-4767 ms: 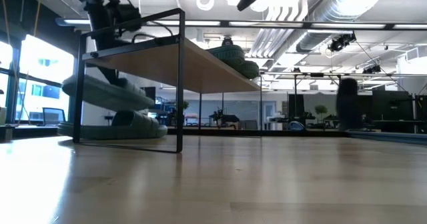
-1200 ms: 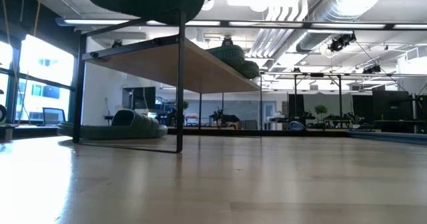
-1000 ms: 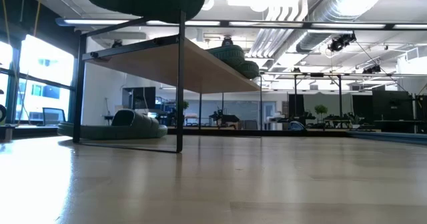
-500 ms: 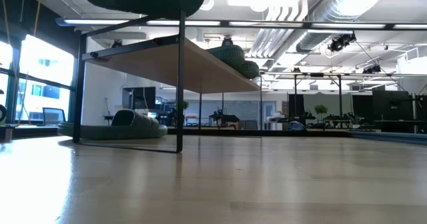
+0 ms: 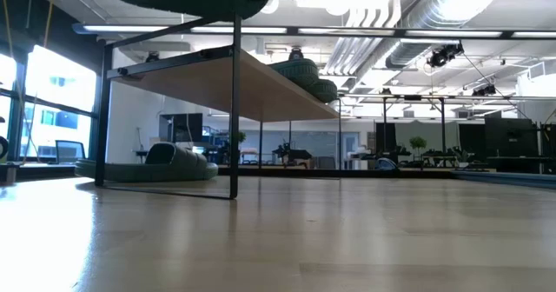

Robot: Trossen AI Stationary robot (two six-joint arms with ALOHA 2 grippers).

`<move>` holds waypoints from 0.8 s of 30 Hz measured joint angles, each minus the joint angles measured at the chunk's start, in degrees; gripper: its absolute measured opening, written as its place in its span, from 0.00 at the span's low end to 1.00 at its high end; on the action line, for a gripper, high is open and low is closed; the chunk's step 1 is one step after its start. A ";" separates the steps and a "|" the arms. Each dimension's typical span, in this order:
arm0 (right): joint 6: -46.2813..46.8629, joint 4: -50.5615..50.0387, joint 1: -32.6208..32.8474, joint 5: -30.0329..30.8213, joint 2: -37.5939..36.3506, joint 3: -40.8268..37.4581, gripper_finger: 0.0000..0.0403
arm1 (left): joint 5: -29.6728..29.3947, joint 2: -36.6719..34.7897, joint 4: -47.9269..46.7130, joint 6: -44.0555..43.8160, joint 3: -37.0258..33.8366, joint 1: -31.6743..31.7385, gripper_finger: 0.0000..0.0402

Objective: Pick and place slides into the shelf
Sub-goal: Put the green slide under the shelf

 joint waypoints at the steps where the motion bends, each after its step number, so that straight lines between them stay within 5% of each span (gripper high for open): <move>1: 0.58 -0.28 0.00 -0.11 0.00 0.00 0.07 | -0.02 0.00 0.06 0.78 0.00 0.00 0.01; 14: 5.32 -3.00 -0.07 1.87 -1.11 -0.02 0.03 | 3.27 -1.65 -0.09 9.48 0.00 0.11 0.21; 24: 10.21 -12.20 -0.12 3.69 -10.21 -0.07 0.03 | 1.82 -8.10 2.69 16.15 0.02 0.07 0.31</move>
